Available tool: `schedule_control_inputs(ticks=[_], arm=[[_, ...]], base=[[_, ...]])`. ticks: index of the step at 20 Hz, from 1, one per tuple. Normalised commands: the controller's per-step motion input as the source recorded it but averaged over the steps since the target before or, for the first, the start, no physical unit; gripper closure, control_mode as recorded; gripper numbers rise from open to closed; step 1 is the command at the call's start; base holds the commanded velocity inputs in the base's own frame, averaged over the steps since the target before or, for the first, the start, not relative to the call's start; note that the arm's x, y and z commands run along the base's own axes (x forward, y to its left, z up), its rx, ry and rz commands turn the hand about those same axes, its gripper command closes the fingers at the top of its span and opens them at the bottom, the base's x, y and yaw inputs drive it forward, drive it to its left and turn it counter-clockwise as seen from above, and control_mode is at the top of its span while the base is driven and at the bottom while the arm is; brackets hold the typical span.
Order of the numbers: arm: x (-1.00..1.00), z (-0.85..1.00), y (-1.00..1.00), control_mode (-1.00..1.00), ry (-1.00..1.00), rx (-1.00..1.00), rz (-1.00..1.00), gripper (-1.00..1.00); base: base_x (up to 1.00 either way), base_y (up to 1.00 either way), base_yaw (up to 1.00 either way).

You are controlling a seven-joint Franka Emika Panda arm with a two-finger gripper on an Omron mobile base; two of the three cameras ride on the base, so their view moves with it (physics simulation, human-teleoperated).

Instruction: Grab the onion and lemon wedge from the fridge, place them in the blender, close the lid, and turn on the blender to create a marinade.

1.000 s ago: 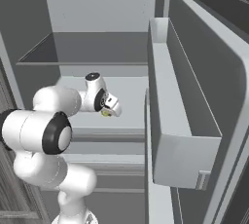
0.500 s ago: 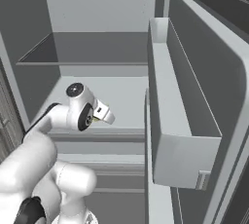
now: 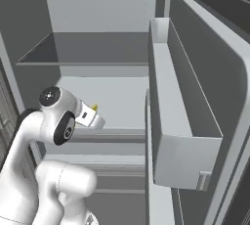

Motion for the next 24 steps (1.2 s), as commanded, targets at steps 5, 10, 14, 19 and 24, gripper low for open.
schedule_control_inputs(ticks=[5, 10, 14, 19, 24], arm=[[-0.62, 0.99, 0.24, -1.00, 0.06, -0.01, 0.00, 1.00], [-0.16, 0.67, 0.18, -1.00, 0.09, -0.04, 0.00, 1.00], [-0.07, 0.00, 0.00, -1.00, 0.00, 0.00, 0.00, 1.00], [-0.12, 0.00, 0.00, 1.00, 0.00, 0.00, 0.01, 1.00], [0.00, 0.00, 0.00, 1.00, 0.00, 0.00, 0.00, 1.00]], base=[[0.00, 0.00, 0.00], [0.00, 0.00, 0.00], [0.00, 0.00, 0.00], [-0.76, 0.00, 0.10], [-1.00, 0.17, 0.11]])
